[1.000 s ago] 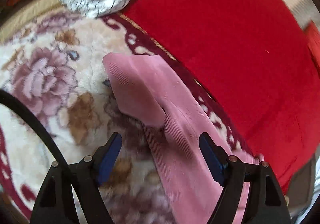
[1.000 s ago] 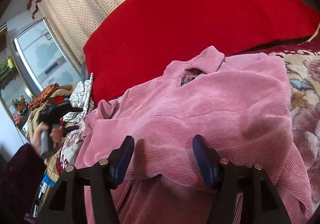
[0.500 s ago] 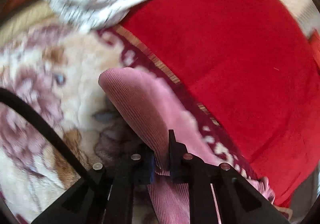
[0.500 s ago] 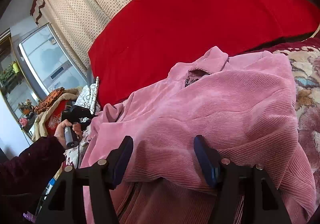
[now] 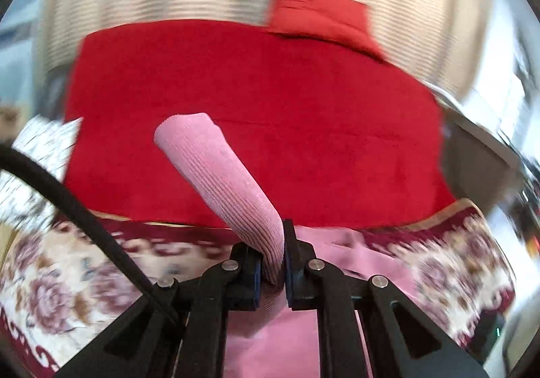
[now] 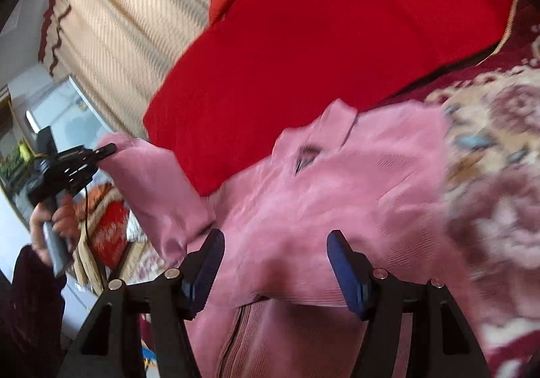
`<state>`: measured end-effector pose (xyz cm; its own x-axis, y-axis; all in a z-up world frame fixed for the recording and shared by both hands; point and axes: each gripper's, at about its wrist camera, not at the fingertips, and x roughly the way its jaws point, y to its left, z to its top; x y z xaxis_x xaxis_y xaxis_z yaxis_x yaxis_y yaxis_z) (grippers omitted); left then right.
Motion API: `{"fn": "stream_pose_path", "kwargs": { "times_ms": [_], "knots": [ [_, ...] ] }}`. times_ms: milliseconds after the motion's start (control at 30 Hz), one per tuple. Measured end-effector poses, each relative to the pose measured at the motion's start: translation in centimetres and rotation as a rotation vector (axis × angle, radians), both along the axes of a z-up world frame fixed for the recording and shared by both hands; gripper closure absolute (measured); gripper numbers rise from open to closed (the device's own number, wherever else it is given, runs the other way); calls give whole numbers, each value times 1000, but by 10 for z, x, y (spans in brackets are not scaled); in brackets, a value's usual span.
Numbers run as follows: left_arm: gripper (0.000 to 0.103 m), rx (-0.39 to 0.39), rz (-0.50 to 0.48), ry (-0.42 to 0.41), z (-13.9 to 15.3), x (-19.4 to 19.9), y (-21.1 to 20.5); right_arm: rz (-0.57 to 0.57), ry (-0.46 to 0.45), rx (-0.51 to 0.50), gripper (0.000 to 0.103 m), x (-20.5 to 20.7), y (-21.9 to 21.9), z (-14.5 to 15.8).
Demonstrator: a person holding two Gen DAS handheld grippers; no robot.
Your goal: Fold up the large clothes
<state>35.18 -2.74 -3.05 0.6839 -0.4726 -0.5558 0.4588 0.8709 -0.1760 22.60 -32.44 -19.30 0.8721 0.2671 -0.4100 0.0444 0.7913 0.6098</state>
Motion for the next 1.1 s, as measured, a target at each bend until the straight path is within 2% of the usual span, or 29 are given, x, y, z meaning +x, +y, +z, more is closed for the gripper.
{"fn": "stream_pose_path", "kwargs": {
  "times_ms": [133, 200, 233, 267, 333, 400, 433, 567, 667, 767, 833, 867, 933, 967, 1000, 1067, 1100],
  "knots": [
    [90, 55, -182, 41, -10, -49, -72, -82, -47, 6, 36, -27, -29, 21],
    [67, 121, -295, 92, -24, -73, -104, -113, -57, 16, 36, -37, -41, 27],
    [49, 157, -327, 95, -30, -86, -114, -129, -61, 24, 36, -43, -48, 29],
    [44, 172, -336, 75, -31, -99, -119, -139, -59, 32, 35, -47, -53, 31],
    [43, 179, -342, 32, -36, -111, -113, -143, -47, 56, 33, -53, -62, 32],
    [39, 154, -309, 30, -35, -116, -98, -142, -38, 81, 31, -56, -65, 31],
    [34, 146, -274, 44, -37, -111, -88, -133, -30, 97, 26, -56, -66, 30],
    [34, 185, -91, 118, -61, -88, -46, -77, 27, 171, 24, -43, -62, 23],
    [34, 203, 34, 180, -87, -68, -13, -68, 57, 172, 24, -31, -59, 18],
    [34, 197, 112, 210, -107, -54, 10, -67, 69, 179, 25, -18, -59, 15],
    [34, 201, 144, 201, -114, -51, 15, -49, 88, 114, 28, -8, -51, 18],
    [34, 205, 154, 190, -119, -49, 15, -46, 97, 79, 34, -3, -47, 19],
    [34, 206, 159, 198, -132, -44, 9, -18, 139, 32, 40, 9, -37, 14],
    [34, 226, 160, 214, -142, -41, 5, -10, 178, 8, 40, 15, -32, 8],
    [34, 280, 168, 239, -155, -36, 0, -5, 231, -20, 41, 22, -29, -1],
    [35, 363, 175, 304, -182, -27, -6, 2, 330, -46, 55, 33, -27, -24],
    [35, 390, 170, 340, -196, -25, -8, -5, 343, -50, 57, 33, -28, -31]
  ]
}}
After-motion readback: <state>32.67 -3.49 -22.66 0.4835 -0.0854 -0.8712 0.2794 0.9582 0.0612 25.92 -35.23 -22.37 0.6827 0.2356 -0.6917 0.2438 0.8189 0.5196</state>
